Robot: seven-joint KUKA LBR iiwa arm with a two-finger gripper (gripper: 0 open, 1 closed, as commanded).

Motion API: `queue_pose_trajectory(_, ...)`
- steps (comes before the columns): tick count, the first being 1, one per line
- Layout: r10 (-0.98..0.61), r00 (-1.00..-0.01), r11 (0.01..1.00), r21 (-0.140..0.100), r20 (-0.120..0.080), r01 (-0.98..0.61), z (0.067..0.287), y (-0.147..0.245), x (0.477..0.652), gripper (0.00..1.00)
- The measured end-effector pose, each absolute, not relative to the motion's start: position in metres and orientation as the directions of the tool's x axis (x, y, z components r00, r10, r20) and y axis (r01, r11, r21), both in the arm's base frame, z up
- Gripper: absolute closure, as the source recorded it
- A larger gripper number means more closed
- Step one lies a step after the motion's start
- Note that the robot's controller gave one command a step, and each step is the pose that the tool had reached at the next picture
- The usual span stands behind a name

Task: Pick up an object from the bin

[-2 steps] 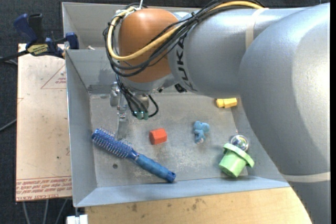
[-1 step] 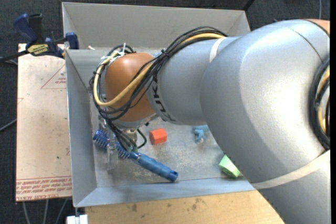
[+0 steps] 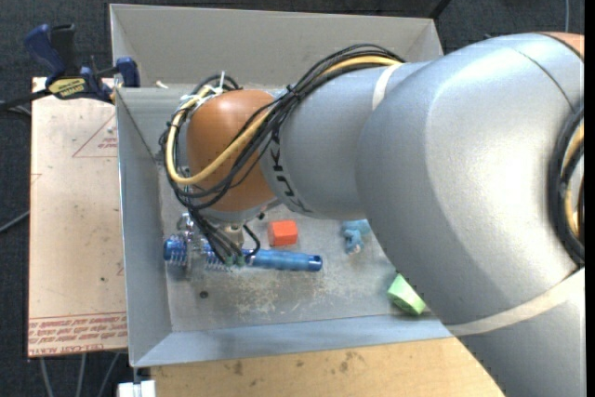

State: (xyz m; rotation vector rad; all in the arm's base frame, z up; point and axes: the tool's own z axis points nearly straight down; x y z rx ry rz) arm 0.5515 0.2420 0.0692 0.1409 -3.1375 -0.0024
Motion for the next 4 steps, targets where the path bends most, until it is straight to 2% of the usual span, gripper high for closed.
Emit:
queue_pose_trajectory(3,-0.089,-0.996,0.996,0.002,0.001,-0.089,0.069,0.242,0.552,1.00)
queue_pose_trajectory(4,-0.166,-0.986,0.986,0.003,-0.010,-0.166,0.191,0.246,0.569,1.00)
